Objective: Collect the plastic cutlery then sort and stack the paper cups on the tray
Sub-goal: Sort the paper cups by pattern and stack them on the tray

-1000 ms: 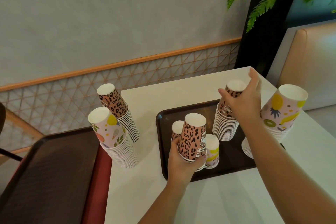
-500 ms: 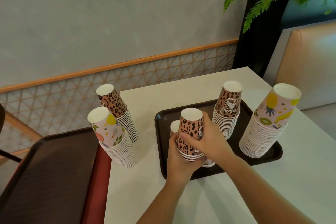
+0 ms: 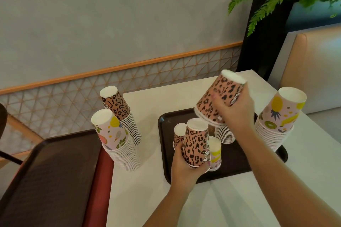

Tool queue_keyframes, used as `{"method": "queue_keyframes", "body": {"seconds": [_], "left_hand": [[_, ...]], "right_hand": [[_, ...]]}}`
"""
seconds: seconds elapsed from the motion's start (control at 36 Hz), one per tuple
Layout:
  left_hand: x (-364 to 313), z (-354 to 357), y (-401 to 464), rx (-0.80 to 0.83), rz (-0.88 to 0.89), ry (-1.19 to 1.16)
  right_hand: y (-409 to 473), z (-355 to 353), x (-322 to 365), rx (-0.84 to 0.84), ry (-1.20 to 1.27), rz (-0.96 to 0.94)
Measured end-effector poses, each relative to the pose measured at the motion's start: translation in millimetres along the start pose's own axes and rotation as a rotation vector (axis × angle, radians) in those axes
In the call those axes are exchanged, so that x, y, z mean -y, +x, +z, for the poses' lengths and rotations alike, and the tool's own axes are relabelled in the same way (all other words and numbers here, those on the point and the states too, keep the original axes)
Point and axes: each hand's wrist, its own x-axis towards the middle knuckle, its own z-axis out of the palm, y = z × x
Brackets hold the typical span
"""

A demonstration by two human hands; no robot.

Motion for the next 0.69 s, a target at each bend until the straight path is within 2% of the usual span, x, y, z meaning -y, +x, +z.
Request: {"method": "queue_keyframes", "body": {"seconds": [0.11,0.25,0.56,0.64,0.69], "left_hand": [[-0.5,-0.3,1.1,-0.004,-0.008,0.008],[-2.1,-0.3,2.1,-0.005,-0.009,0.019],[-4.6,-0.8,1.7,-0.01,-0.016,0.012],[-4.0,-1.1,2.0,-0.016,-0.007,0.01],[-3.6,-1.2,2.6,-0.024,0.005,0.005]], "right_hand": [[27.6,-13.6,3.3,-0.202,-0.02,-0.139],[52.1,-22.5,-5.2,-0.292,-0.115,-0.176],[45.1,-15.8,-53.6,-0.11,-0.312,-0.011],[29.6,-14.6,-47.0,-0.149,-0.324,-0.105],[14.2,-13.2,-37.3,-0.099,-0.244,-0.184]]}}
